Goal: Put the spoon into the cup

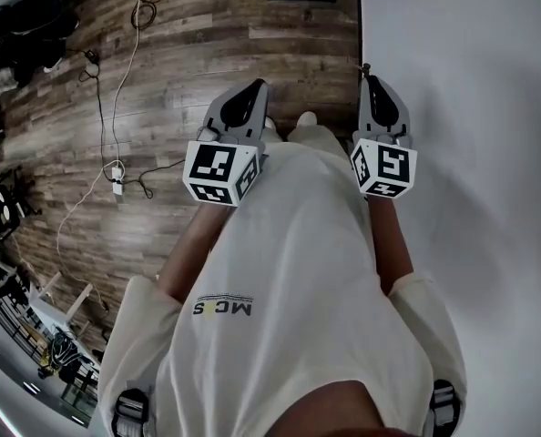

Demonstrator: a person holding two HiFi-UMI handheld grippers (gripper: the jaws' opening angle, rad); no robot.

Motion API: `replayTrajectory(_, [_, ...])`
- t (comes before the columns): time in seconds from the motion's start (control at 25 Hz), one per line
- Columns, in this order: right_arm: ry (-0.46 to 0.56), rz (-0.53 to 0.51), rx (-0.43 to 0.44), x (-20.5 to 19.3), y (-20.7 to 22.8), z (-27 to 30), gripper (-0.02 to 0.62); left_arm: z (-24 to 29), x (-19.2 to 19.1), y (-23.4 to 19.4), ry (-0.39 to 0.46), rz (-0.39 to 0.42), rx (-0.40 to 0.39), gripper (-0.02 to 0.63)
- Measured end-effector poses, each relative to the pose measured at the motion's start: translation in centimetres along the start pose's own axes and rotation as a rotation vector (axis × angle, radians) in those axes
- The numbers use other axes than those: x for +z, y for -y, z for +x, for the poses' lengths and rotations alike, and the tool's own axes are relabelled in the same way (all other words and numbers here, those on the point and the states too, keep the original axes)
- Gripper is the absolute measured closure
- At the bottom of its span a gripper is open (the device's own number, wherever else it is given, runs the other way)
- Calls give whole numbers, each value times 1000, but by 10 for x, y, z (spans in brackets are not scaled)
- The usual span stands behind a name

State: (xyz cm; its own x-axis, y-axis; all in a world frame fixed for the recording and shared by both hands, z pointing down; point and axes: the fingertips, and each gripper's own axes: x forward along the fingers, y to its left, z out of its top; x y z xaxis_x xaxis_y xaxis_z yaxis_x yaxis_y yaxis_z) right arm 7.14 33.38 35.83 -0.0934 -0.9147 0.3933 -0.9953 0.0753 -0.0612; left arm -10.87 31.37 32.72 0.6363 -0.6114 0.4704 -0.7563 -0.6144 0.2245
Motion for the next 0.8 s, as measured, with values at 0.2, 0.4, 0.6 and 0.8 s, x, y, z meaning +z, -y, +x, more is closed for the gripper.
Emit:
replayTrajectory(0.2, [30,11,4,3,17,-8,545,8,-2,19,15,3,10,595])
replayTrajectory(0.4, [35,15,3,8,33,-3,545,25,5,27,19,-11,13,595])
replayTrajectory(0.6, [29,6,1,20,44,24,545,53,23,14,23,-4,1,594])
replayTrajectory(0.8, [14,-10,-9,29,46,65,546,91,32,-17,13,-17,-15,595])
